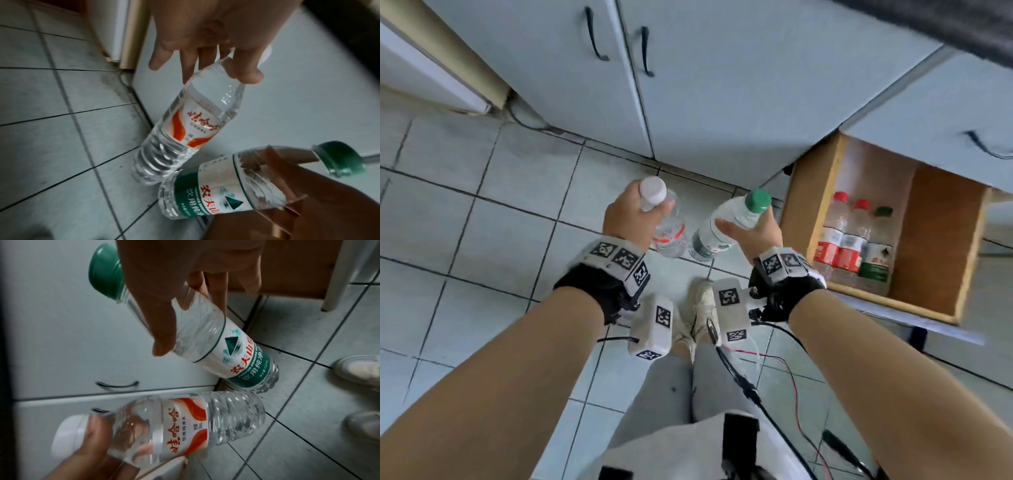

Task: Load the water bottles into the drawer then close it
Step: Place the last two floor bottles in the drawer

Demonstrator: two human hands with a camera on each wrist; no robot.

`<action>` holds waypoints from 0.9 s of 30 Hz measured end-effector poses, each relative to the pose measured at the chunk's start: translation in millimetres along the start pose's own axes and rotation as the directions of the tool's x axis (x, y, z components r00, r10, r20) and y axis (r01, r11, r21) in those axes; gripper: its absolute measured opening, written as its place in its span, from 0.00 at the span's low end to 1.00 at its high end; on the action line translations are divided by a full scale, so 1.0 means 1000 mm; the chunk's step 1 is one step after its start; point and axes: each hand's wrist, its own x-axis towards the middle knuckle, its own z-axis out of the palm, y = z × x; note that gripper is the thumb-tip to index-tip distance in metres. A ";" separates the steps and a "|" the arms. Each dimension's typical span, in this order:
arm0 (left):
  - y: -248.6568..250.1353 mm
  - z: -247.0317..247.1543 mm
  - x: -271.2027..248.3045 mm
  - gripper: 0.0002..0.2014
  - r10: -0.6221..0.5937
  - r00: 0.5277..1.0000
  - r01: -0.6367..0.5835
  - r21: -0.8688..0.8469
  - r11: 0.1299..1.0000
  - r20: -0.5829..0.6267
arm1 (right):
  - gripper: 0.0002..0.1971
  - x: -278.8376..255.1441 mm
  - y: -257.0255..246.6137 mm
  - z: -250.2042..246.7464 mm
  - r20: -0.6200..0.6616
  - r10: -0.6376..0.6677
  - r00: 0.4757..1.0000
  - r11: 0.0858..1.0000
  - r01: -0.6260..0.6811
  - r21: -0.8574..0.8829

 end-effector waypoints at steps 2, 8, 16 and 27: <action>0.039 0.001 -0.019 0.25 0.103 0.993 -0.103 0.010 0.995 0.055 | 0.36 -0.026 -0.014 -0.034 -0.055 -0.029 0.998 0.998 0.032 0.049; 0.137 0.047 -0.046 0.22 0.356 0.921 -0.364 0.019 0.931 0.159 | 0.31 -0.054 -0.005 -0.138 -0.240 -0.068 0.968 0.979 0.111 0.170; 0.194 0.178 -0.064 0.23 0.390 0.867 -0.407 -0.010 0.913 0.312 | 0.35 -0.003 0.089 -0.255 -0.355 0.013 0.935 1.000 -0.017 -0.009; 0.167 0.324 -0.035 0.24 0.077 0.913 -0.209 0.298 0.932 0.400 | 0.31 0.108 0.180 -0.318 -0.245 0.297 0.923 0.885 -0.362 -0.292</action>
